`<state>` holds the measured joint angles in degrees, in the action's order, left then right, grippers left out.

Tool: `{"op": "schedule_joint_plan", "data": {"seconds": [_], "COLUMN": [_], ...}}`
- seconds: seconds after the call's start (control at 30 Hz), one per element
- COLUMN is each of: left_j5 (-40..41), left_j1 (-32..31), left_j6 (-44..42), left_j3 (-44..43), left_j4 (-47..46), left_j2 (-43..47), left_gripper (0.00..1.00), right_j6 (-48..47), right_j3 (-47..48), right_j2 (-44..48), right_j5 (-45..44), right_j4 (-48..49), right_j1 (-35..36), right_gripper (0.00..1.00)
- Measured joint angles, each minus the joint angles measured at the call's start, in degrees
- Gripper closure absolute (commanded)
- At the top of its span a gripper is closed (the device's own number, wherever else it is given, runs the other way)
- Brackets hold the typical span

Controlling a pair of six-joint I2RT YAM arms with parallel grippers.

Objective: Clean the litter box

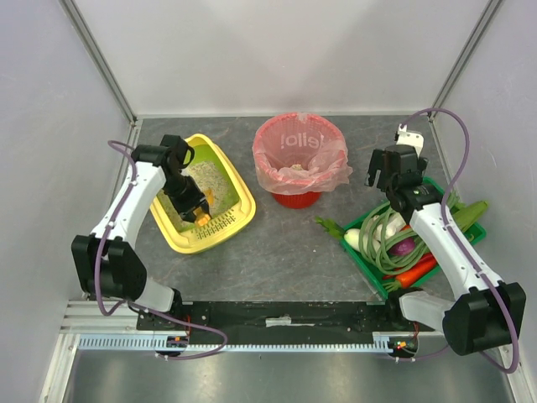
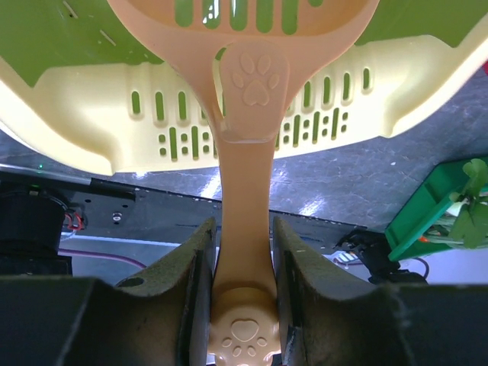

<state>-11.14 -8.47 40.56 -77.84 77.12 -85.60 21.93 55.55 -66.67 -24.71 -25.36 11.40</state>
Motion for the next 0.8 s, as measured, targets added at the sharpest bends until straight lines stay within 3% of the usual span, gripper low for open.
{"op": "schedule_joint_plan", "data": {"seconds": [0.8], "left_j5": [-3.45], "left_j1": [1.77], "left_j6": [1.27], "left_j3": [3.52], "left_j4": [-0.17], "left_j2": [2.29], "left_gripper": [0.98], "right_j6": [0.96], "right_j3": [0.04], "right_j2": [-0.7], "right_j5": [0.61], "right_j4": [0.0], "right_j1": [0.0], "right_gripper": [0.08]}}
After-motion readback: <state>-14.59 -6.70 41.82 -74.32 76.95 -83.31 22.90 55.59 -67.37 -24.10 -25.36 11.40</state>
